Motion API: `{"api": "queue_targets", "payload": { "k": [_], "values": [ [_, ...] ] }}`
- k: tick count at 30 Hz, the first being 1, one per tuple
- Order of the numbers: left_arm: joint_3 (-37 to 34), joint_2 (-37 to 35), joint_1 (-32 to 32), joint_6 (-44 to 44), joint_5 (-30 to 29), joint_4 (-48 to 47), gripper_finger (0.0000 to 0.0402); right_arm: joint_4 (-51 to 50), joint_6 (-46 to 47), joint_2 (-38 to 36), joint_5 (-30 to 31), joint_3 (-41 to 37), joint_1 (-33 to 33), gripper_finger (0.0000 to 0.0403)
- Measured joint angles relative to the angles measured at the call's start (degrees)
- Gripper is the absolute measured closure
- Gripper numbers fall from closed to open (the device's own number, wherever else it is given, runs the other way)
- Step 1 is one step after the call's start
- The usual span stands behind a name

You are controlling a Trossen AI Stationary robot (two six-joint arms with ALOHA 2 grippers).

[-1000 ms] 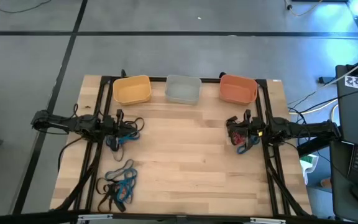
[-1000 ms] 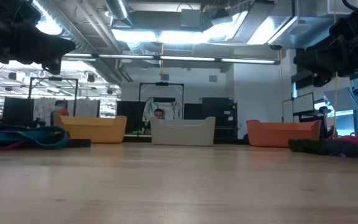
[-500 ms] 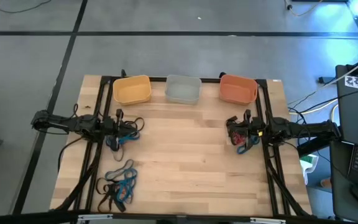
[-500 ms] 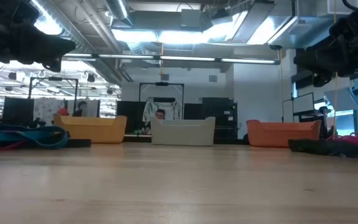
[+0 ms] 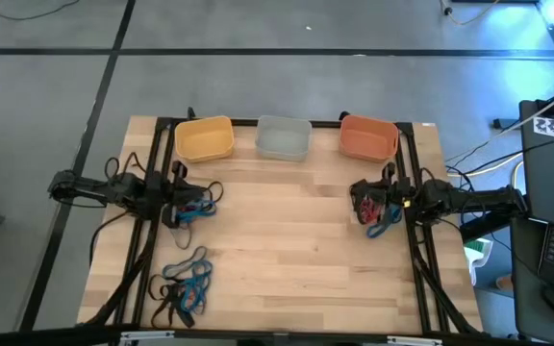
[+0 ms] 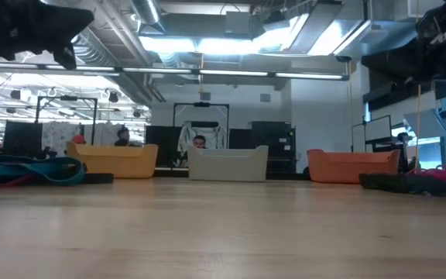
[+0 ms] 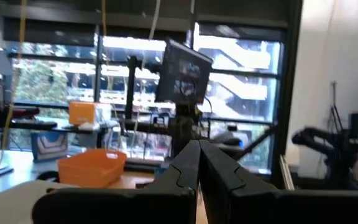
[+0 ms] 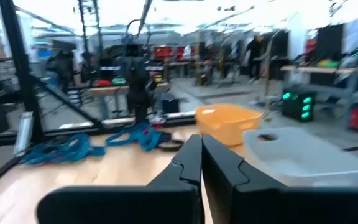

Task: Sort rubber bands into baskets
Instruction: Put the black rubber band into the yellow bin

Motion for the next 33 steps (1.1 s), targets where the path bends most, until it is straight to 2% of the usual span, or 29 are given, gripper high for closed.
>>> {"api": "queue_targets", "payload": {
  "k": [5, 9, 14, 21, 28, 33],
  "values": [
    [0.0, 1.7, 0.0, 0.5, -2.9, 2.0, 0.0396, 5.2, -3.9, 0.0, 1.8, 0.1, 0.0, 0.0388],
    [0.0, 4.9, 0.0, 1.8, -3.0, 5.3, 0.0396, 8.3, -8.9, 0.1, 3.3, 2.3, 0.0, 0.0388],
    [0.5, 10.6, 0.0, 4.9, -3.9, 8.2, 0.0396, 9.4, -9.3, 0.1, 3.3, 6.3, 0.0, 0.0388],
    [4.5, 20.4, 0.0, 3.5, -6.9, 8.0, 0.0396, 10.7, -12.1, 5.9, 6.2, 9.2, 0.0, 0.0388],
    [13.3, 31.3, 0.2, 0.6, -12.8, -3.0, 0.0396, 12.1, -15.0, 17.1, 7.3, 15.7, 0.0, 0.0388],
    [19.5, 37.8, 2.6, -3.3, -13.7, -12.1, 0.0396, 12.6, -17.9, 25.3, 7.3, 22.0, 0.0, 0.0388]
  ]
}}
